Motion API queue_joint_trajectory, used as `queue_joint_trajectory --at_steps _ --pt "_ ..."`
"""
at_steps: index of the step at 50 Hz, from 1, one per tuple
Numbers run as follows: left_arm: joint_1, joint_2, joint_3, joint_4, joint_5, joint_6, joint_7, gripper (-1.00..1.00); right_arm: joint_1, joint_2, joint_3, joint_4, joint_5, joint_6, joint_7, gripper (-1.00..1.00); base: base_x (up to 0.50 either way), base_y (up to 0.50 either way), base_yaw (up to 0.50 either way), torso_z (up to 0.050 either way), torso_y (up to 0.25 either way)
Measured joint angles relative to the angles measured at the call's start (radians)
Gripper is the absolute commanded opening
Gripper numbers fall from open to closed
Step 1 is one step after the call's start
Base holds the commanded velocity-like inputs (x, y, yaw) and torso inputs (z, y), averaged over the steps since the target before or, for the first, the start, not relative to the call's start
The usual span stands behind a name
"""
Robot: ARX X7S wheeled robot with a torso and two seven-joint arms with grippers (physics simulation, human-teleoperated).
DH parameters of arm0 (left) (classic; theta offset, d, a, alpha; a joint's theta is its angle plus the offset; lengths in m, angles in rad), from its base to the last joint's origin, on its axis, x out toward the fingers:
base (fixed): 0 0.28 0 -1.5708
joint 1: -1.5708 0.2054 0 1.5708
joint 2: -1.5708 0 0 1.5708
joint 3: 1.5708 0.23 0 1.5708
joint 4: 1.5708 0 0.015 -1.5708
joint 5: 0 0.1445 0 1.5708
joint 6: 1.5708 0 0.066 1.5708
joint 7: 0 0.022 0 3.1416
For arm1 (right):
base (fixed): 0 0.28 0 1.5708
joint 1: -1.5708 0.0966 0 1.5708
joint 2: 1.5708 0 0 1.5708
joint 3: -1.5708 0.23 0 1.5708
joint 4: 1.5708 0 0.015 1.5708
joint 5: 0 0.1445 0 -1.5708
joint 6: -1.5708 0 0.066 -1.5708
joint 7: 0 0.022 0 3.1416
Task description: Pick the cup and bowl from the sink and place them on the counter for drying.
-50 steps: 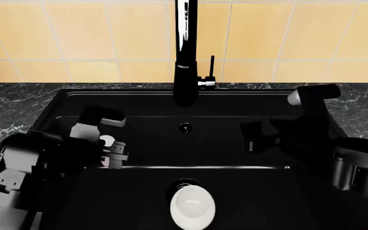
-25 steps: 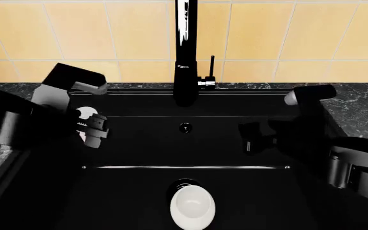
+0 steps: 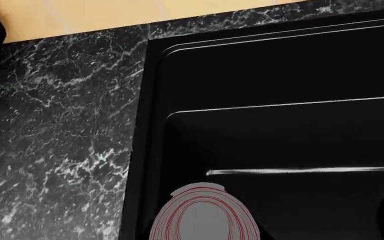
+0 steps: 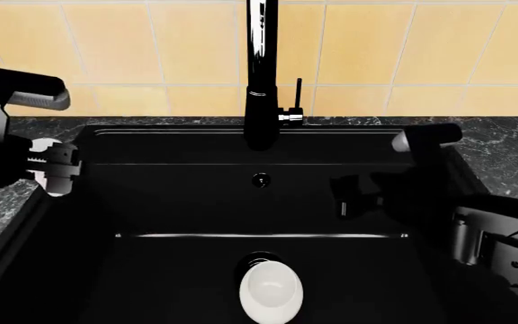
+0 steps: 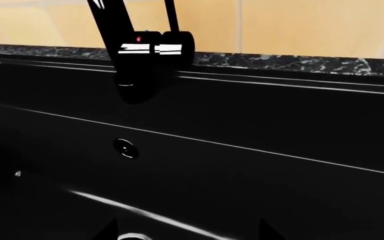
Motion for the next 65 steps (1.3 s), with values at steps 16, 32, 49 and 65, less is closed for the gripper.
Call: queue_joint_trajectory --at_steps 16,32,49,65 --pt "-0.066 -0.063 0.048 -0.041 0.063 0.018 0.033 -1.0 -0.009 0.0 -0.009 0.005 0.002 -0.004 -0.006 1.0 0.0 0.0 0.0 0.0 0.001" --pt "-0.05 -0.13 0.111 -0.056 0.16 0.057 0.088 -1.0 -0.022 0.001 -0.018 0.01 0.0 -0.011 -0.011 1.0 0.0 0.0 0.0 0.0 0.0" --pt "-0.004 -0.182 0.142 -0.064 0.203 0.104 0.109 -1.0 -0.029 0.003 -0.025 0.014 0.0 -0.018 -0.016 1.0 0.0 0.0 0.0 0.0 0.0" --pt "0.045 -0.216 0.154 -0.07 0.209 0.139 0.127 -1.0 -0.035 0.003 -0.036 0.018 -0.003 -0.023 -0.021 1.0 0.0 0.0 0.0 0.0 0.0"
